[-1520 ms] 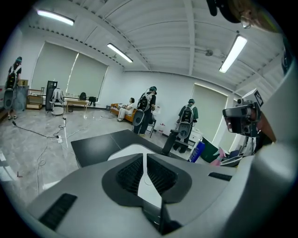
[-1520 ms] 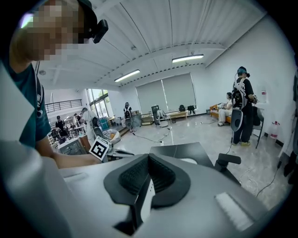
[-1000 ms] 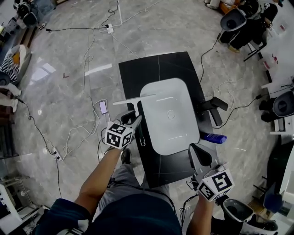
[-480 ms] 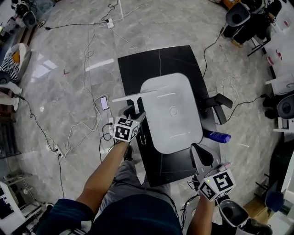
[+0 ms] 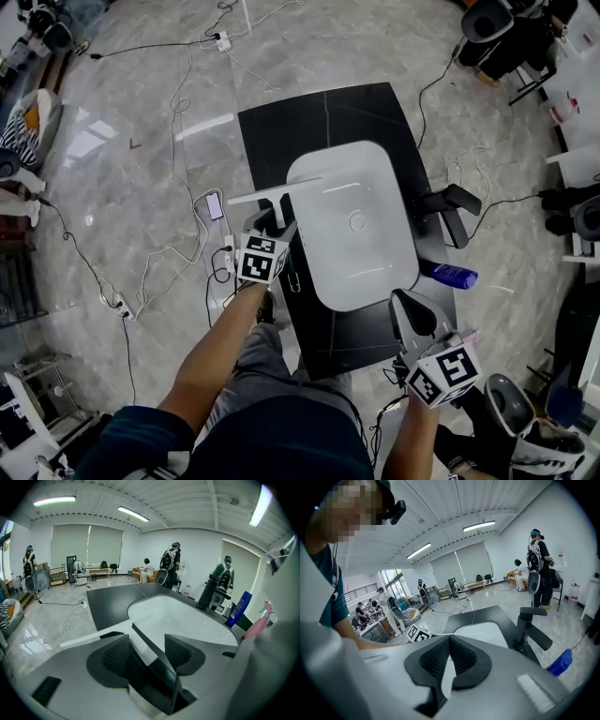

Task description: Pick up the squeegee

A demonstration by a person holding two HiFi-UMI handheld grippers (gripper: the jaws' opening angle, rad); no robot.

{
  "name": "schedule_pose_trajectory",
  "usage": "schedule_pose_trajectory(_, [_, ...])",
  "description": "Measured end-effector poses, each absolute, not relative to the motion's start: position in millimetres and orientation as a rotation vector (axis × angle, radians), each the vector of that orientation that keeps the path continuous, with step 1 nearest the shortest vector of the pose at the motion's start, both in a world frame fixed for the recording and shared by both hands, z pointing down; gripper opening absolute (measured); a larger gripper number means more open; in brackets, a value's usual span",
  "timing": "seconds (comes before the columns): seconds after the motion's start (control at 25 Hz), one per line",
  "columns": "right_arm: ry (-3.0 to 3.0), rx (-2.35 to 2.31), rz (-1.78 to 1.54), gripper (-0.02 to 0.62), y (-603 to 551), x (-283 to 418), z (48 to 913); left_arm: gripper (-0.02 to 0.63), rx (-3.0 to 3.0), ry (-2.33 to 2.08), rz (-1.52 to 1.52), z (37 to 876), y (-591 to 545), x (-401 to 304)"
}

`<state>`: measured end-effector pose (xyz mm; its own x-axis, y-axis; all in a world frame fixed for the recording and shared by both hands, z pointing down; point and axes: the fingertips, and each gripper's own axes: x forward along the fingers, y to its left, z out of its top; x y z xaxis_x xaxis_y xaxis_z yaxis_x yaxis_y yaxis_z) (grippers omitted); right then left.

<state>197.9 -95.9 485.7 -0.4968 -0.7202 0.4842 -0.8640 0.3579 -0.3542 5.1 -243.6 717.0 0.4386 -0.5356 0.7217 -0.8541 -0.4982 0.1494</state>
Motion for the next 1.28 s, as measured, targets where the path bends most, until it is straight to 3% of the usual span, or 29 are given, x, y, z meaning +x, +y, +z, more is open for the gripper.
schedule_pose_trajectory(0.84, [-2.362, 1.416, 0.887, 0.011, -90.7, 197.9, 493.9, 0.080, 2.130, -1.202, 0.789, 720.1, -234.7, -14.3])
schedule_pose_trajectory(1.28, [-2.355, 1.412, 0.910, 0.011, -86.7, 189.5, 497.1, 0.078, 2.107, -1.183, 0.777, 722.0, -221.0, -26.8])
